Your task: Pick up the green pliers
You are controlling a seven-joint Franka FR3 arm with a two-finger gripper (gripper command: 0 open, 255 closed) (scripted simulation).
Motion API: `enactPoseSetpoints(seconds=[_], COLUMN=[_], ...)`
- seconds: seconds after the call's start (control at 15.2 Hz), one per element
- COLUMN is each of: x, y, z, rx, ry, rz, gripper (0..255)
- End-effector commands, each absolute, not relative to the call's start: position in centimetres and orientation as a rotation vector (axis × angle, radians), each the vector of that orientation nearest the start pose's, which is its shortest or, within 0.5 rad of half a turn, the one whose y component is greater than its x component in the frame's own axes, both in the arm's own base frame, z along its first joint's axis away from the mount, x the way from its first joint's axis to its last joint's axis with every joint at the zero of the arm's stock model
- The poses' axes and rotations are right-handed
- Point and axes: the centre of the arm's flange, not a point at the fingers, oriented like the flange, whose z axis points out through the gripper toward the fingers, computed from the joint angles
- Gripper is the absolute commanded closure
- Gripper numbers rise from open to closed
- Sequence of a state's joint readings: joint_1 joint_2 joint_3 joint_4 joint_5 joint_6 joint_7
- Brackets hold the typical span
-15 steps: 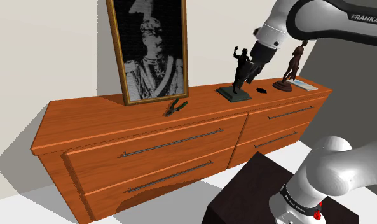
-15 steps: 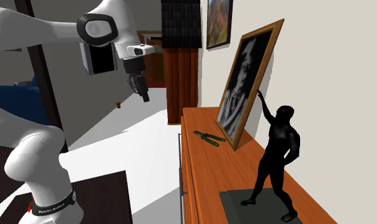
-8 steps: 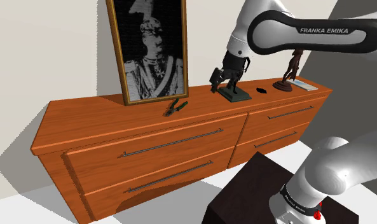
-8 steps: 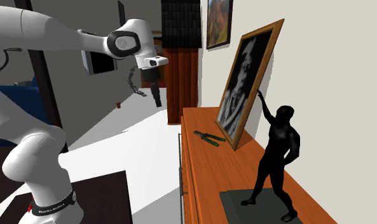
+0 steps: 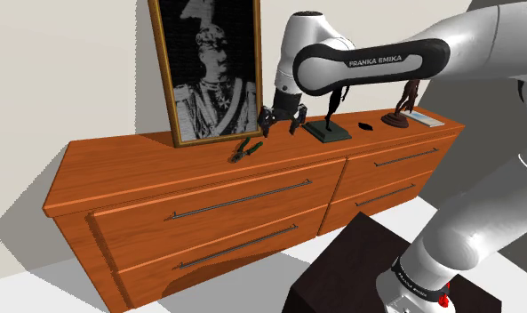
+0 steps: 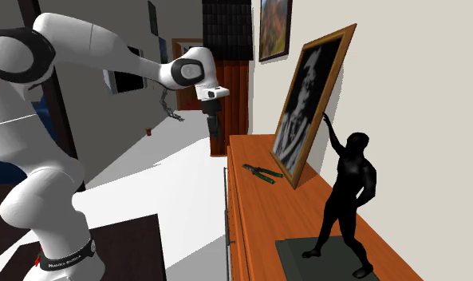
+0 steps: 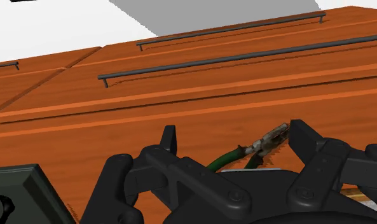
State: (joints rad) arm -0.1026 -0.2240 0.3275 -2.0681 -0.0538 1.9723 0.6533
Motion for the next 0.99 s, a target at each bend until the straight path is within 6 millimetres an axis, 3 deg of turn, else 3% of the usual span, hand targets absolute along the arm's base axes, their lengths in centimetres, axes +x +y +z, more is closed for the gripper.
enactPoseSetpoints(seconds=[0.0, 0.46, 0.92], x=[51.6, 60.0, 68.1], y=[12.4, 13.6, 13.0], z=[51.7, 46.4, 41.1], rx=[-3.117, -3.071, -2.988], ry=[0.762, 1.107, 1.439], rz=[-0.241, -0.199, -0.155], gripper=[0, 0, 0])
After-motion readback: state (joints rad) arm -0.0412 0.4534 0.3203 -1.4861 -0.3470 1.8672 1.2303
